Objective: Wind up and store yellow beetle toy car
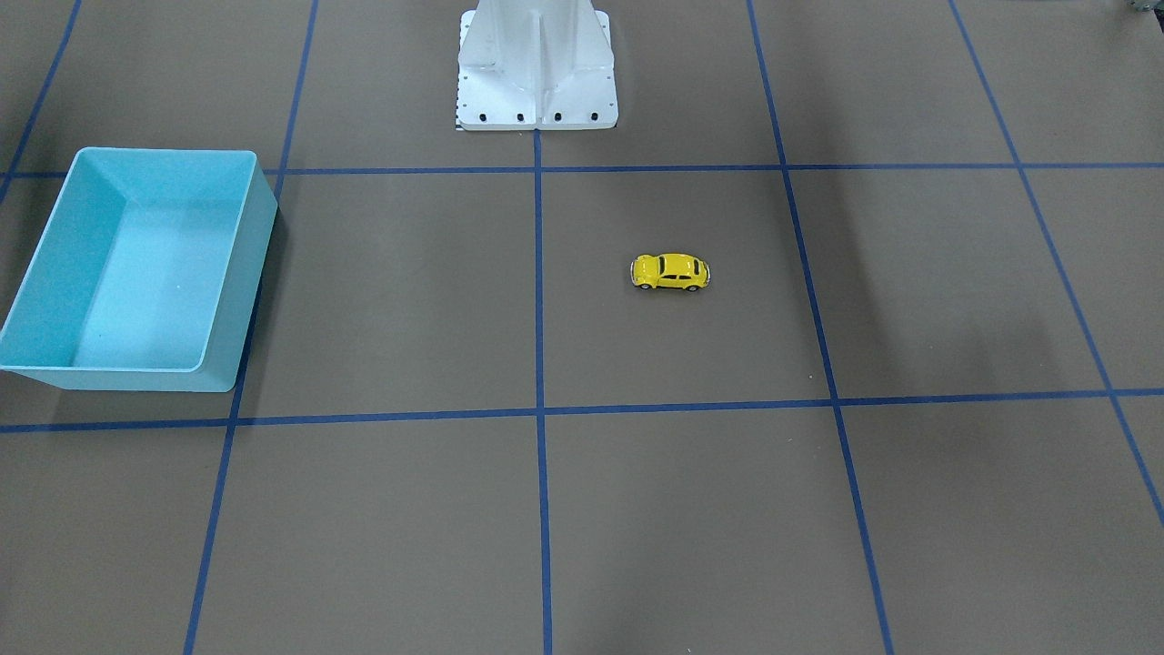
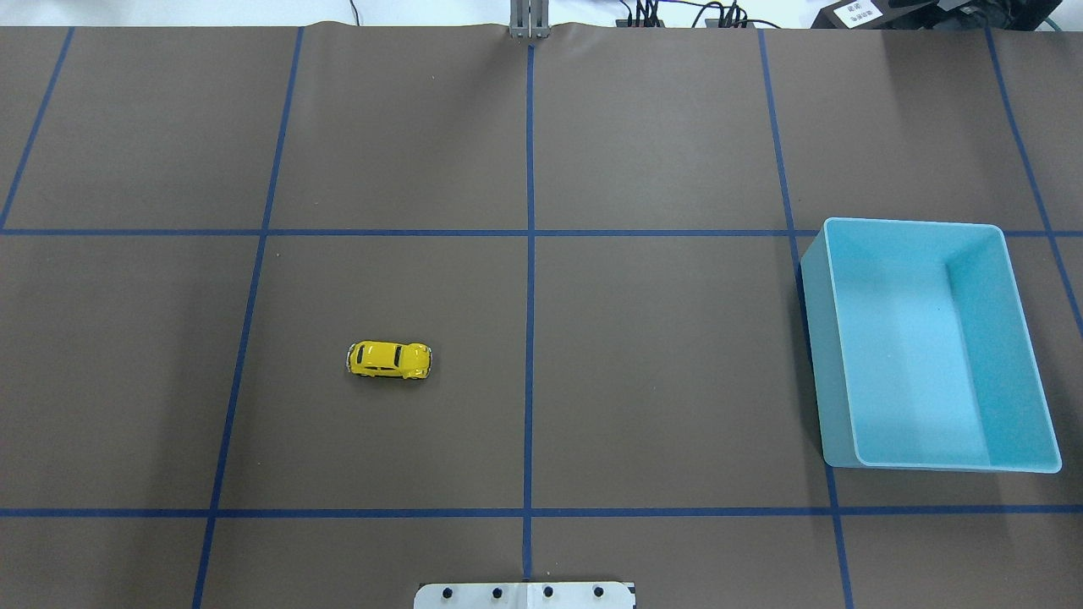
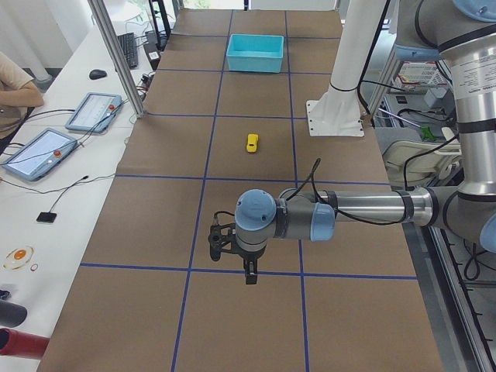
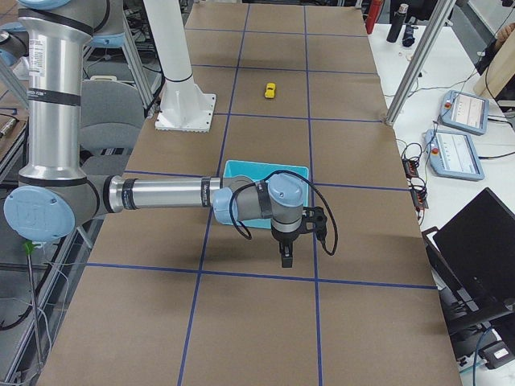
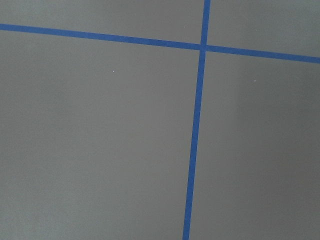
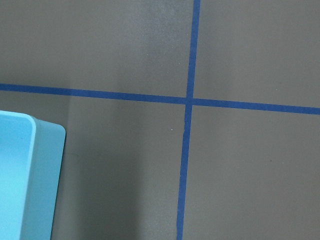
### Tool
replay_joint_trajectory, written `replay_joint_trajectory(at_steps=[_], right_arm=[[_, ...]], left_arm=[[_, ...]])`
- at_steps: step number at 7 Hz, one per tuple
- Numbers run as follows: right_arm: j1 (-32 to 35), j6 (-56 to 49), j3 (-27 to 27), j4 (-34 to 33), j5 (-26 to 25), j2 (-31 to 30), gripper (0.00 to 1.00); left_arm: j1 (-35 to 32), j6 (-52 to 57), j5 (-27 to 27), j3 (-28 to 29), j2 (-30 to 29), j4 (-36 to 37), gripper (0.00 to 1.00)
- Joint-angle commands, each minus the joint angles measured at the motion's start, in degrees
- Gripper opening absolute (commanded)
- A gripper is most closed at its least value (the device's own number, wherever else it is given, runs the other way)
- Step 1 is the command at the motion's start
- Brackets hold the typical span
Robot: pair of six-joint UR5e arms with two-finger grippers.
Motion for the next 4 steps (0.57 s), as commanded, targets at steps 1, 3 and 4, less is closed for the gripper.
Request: replay_joint_trajectory(at_steps=[1,3,4], right_arm=[[0.0,0.0,-0.5,-0.2,0.1,0.1,1.0],[0.0,0.0,-0.3,-0.2,0.2,-0.2,1.0],[0.0,0.0,-0.4,-0.2,0.1,0.0,1.0]], left_arm=[[0.0,0.0,0.1,0.0,0.2,0.0,1.0],[0.0,0.1,0.2,0.1,0.0,-0.5,1.0],[0.0,0.1,0.2,0.2,-0.1,-0.5,1.0]])
